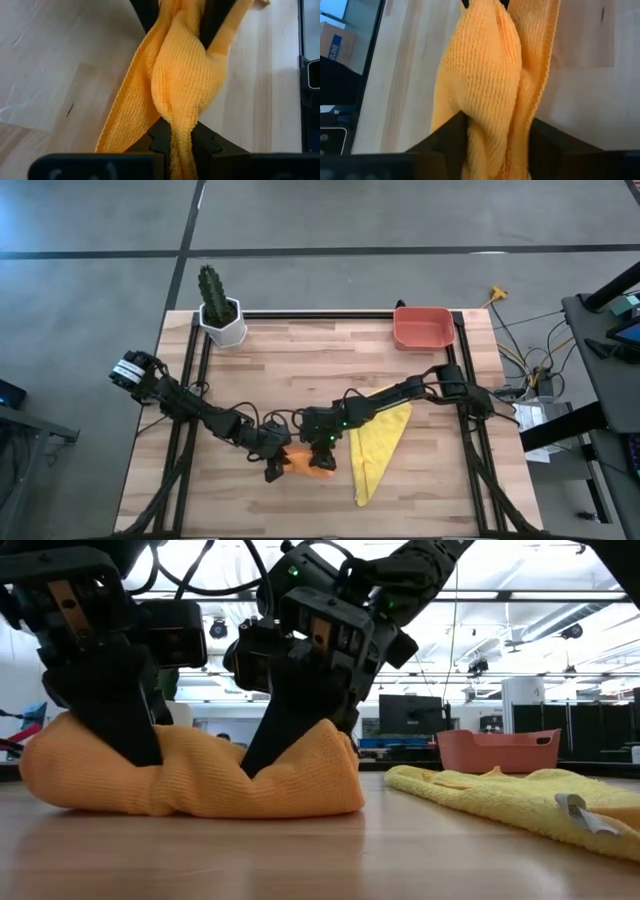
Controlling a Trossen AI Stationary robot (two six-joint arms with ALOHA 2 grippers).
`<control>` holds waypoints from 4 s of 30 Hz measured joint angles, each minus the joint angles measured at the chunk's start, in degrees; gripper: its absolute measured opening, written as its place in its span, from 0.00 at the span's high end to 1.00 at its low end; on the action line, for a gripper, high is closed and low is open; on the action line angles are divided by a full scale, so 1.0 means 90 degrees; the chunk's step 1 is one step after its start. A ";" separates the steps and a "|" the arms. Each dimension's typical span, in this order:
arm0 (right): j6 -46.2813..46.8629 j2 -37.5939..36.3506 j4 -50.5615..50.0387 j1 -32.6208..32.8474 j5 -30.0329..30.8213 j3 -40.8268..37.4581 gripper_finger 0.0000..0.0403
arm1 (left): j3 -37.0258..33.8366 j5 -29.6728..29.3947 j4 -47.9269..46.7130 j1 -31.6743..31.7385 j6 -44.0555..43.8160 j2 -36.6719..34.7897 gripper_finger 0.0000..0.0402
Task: Roll microfiber towels into tight, uniform cylinder then place into a basket
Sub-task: Roll the orange towel, then put the orange towel into the orange bin
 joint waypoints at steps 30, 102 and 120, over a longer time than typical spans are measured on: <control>-0.0419 -0.0189 -0.0984 -0.0026 -0.0429 0.0113 0.96 | -0.0052 0.0685 -0.1109 0.0000 0.0885 -0.0415 0.65; -0.7725 -0.4540 -0.6462 -0.6358 0.4626 -0.1503 0.95 | -0.0001 -0.1349 -0.3316 0.0010 0.0656 -0.2841 0.57; -0.7508 -0.3614 -0.6465 -0.6502 0.4864 -0.1626 0.95 | -0.0033 -0.1168 -0.3408 0.0010 0.0663 -0.3275 0.57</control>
